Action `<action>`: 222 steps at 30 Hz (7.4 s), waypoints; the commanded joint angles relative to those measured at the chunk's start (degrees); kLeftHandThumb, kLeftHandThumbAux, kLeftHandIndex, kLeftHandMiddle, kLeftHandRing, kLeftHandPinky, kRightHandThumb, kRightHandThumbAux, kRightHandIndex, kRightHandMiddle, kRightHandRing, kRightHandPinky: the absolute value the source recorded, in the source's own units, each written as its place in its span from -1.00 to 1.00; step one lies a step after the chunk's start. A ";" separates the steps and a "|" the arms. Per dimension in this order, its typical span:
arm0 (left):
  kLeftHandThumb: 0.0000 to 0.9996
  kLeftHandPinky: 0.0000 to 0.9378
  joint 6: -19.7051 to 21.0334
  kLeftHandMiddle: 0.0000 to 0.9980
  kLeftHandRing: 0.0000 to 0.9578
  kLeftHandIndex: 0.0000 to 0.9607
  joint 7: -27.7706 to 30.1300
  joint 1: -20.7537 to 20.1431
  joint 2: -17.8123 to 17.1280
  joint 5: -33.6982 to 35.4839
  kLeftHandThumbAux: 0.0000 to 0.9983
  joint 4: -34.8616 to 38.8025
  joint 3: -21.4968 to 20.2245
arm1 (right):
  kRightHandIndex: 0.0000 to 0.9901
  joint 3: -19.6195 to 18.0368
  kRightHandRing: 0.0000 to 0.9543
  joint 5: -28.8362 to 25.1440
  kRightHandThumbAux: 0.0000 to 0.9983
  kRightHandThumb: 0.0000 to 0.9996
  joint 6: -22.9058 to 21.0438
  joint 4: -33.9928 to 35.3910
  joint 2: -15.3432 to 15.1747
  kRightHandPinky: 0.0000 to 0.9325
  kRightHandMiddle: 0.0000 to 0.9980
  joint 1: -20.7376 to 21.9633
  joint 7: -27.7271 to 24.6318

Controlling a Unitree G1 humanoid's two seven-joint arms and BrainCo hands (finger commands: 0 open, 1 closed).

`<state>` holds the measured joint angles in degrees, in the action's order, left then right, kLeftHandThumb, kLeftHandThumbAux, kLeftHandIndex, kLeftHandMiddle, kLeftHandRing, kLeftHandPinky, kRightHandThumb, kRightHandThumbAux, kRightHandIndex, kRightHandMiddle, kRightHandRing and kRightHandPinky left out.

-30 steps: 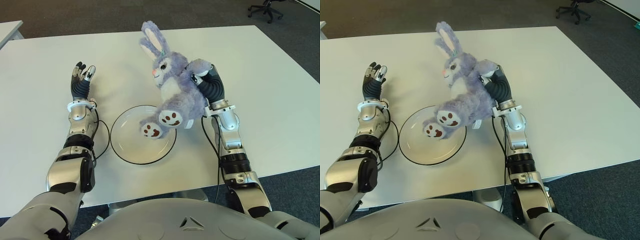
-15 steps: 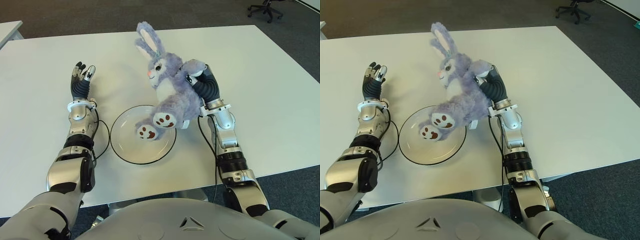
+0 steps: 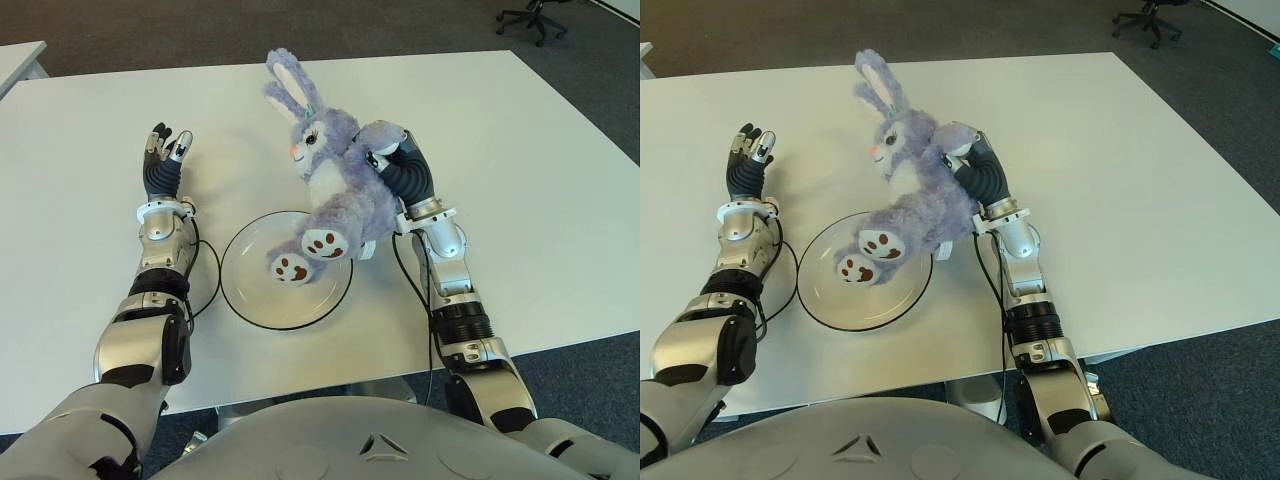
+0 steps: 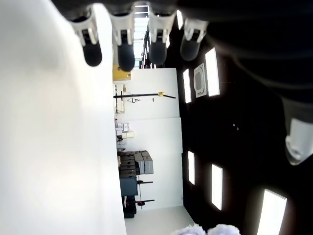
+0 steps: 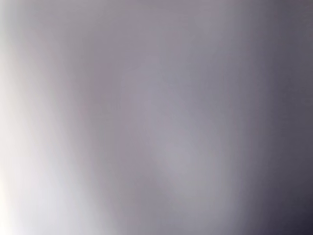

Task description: Put the doll into the plate.

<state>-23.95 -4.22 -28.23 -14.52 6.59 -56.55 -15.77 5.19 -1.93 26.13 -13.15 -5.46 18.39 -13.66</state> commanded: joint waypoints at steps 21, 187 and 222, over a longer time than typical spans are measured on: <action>-0.99 -0.80 4.43 -0.90 -0.84 -1.00 -0.98 5.67 4.32 -0.40 0.01 -5.83 1.75 | -0.21 1.82 0.50 2.40 0.35 0.69 0.61 -1.92 1.61 0.51 0.13 0.11 0.75; -0.98 -0.75 3.64 -0.89 -0.82 -1.00 -2.97 6.24 5.89 -1.28 -0.01 -6.02 2.07 | -0.19 2.59 0.45 2.00 0.34 0.70 -4.13 10.86 5.70 0.52 0.17 5.76 2.92; -1.00 -0.69 1.68 -0.92 -0.81 -1.00 -1.57 8.22 7.70 -0.37 -0.04 -3.64 2.45 | -0.21 6.14 0.40 2.06 0.35 0.69 -6.87 11.80 5.65 0.51 0.12 4.17 -1.25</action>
<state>-24.81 -6.31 -28.62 -12.50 6.83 -55.57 -14.76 10.81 1.38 20.21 -1.74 -0.08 22.83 -14.24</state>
